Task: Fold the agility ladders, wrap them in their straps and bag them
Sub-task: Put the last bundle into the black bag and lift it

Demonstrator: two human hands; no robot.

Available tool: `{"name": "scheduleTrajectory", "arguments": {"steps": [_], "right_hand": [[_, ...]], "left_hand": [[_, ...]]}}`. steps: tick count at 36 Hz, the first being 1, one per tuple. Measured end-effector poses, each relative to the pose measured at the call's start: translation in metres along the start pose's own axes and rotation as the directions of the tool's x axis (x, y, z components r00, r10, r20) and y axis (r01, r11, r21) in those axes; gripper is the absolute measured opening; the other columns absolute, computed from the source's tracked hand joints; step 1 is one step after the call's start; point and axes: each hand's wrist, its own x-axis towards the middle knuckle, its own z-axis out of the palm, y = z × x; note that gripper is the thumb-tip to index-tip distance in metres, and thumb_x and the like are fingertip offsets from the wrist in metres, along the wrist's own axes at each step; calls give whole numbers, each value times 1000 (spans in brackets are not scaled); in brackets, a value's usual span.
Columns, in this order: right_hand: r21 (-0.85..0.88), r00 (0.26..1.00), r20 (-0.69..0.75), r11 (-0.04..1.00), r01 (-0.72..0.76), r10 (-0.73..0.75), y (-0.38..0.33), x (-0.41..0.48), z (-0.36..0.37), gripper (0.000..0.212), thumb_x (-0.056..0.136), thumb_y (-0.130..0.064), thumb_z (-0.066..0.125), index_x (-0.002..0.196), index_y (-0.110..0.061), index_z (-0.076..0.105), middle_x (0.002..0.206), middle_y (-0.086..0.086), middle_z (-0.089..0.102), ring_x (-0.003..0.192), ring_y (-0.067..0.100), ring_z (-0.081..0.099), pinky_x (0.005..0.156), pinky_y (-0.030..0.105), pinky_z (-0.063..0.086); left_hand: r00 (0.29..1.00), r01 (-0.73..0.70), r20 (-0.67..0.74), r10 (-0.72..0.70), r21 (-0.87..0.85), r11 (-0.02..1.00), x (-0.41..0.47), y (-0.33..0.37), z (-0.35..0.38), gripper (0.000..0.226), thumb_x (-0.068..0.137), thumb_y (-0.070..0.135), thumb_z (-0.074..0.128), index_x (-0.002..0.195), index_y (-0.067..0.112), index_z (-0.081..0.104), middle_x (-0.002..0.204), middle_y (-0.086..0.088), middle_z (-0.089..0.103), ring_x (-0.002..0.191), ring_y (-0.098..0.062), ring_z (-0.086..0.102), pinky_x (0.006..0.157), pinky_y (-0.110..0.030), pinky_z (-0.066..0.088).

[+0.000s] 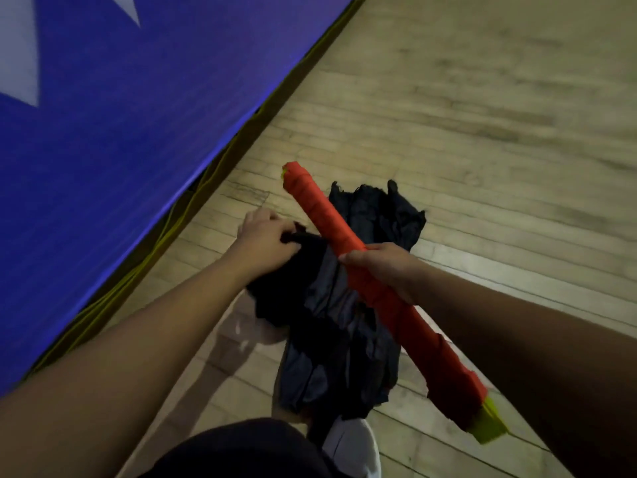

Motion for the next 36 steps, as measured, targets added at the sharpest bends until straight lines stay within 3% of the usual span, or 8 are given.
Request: {"name": "scheduleTrajectory", "arguments": {"steps": [3, 5, 9, 18, 21, 25, 30, 36], "right_hand": [[124, 998, -32, 990, 61, -57, -27, -32, -19, 20, 86, -26, 77, 87, -9, 67, 74, 17, 66, 54, 27, 62, 55, 33, 53], [211, 996, -33, 974, 85, -79, -42, -54, -30, 21, 88, -29, 75, 84, -11, 66, 71, 13, 65, 49, 23, 61, 50, 29, 50], [382, 992, -5, 917, 119, -127, -69, -107, -60, 31, 90, -37, 71, 97, -7, 66, 70, 12, 62, 49, 21, 58, 45, 25, 48], [483, 961, -169, 832, 274, -218, -72, -218, -132, 36, 88, -43, 71, 94, -8, 66, 66, 11, 60, 48, 21, 57, 46, 26, 52], [494, 951, -240, 818, 294, -196, -56, -242, -153, 28, 89, -31, 71, 97, -4, 66, 63, 14, 59, 46, 21, 56, 45, 25, 51], [463, 933, -327, 835, 298, -152, -29, -259, -174, 26, 90, -21, 68, 106, 0, 63, 62, 16, 59, 46, 23, 56, 45, 26, 49], [481, 921, -360, 818, 317, -145, 6, -274, -196, 16, 92, -7, 64, 105, 1, 61, 62, 16, 58, 45, 22, 58, 41, 27, 49], [402, 898, -413, 855, 328, -150, 23, -289, -219, 14, 88, -2, 66, 101, 0, 63, 63, 15, 61, 47, 23, 58, 45, 27, 49]], "left_hand": [[994, -100, 18, 103, -142, 985, -6, 46, -45, 5, 89, 20, 66, 86, 22, 62, 88, -5, 63, 95, -27, 63, 71, -29, 44], [991, -131, 21, 135, -139, 982, -11, 76, -70, 16, 90, 18, 63, 77, 24, 55, 75, 2, 59, 86, -26, 65, 64, -29, 41], [982, -161, 55, 181, -263, 951, -24, 146, -105, 4, 92, 8, 59, 89, 10, 60, 85, -12, 65, 76, -29, 70, 51, -27, 54], [957, -131, 135, 257, -589, 798, -67, 276, -114, 8, 89, 6, 69, 84, 7, 62, 81, -12, 64, 59, -18, 64, 53, -23, 58], [924, -25, 231, 304, -759, 651, -87, 307, -92, 20, 90, 9, 67, 104, -5, 65, 93, -17, 65, 76, -23, 68, 66, -31, 61], [910, 150, 305, 281, -873, 464, -108, 327, -58, 18, 98, 19, 57, 91, 3, 63, 85, -20, 65, 67, -27, 66, 62, -33, 59], [854, 44, 342, 393, -799, 599, -114, 345, -38, 16, 100, 13, 57, 87, 5, 61, 88, -16, 64, 75, -29, 69, 65, -29, 60], [851, -272, 254, 460, -537, 799, -109, 368, -31, 14, 89, 16, 73, 77, 14, 65, 62, 5, 57, 44, 3, 49, 45, -11, 36]]}}
